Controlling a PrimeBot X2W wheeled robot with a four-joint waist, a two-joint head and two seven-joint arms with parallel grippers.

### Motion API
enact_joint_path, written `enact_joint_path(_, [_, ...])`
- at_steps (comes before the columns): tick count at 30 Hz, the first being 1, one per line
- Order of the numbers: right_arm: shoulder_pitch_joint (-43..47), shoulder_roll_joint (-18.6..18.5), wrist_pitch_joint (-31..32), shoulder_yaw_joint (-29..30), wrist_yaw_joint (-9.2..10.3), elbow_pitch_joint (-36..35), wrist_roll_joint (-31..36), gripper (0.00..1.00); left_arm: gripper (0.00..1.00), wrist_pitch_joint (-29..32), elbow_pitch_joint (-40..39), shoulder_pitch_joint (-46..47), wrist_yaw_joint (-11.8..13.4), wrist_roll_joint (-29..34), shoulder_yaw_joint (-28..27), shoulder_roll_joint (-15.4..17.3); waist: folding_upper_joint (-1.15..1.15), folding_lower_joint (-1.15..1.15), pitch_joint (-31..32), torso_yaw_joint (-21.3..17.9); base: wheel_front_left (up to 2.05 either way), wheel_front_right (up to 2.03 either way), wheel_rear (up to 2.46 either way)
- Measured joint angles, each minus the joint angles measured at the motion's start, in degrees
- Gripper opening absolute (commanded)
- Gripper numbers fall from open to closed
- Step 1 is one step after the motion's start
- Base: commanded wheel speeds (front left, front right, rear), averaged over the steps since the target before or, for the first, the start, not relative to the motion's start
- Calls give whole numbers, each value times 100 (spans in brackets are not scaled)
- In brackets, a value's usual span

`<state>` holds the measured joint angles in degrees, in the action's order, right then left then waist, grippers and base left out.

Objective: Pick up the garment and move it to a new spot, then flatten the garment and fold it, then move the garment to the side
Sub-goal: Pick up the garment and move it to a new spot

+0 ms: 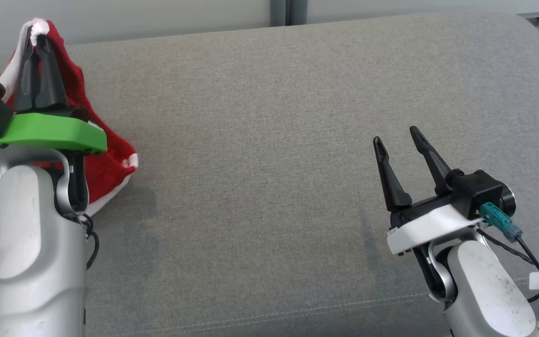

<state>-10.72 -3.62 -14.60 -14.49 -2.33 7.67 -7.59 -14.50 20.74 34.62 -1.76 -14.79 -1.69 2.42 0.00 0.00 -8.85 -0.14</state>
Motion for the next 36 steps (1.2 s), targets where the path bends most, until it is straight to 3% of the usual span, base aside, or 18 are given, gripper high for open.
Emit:
enact_joint_path(7, [153, 8, 0, 9, 49, 22, -7, 100, 0, -1, -415, -206, -101, -15, 231, -74, 0, 0, 157, -300, 0, 0, 0])
enact_joint_path(23, [182, 30, 0, -293, -19, 11, -9, 100, 0, 0, -10, -442, -113, -220, 1593, -98, 0, 0, 192, -1293, 0, 0, 0])
enact_joint_path(29, [138, 40, 0, -527, -123, 13, -93, 100, 0, 10, 188, 14, 62, -238, 1989, -91, 0, 0, 96, -1747, 0, 0, 0])
enact_joint_path(36, [19, 41, 0, -817, -193, 51, -226, 100, 0, 93, 753, 283, 444, -347, 2009, -92, 0, 0, -64, -2290, 0, 0, 0])
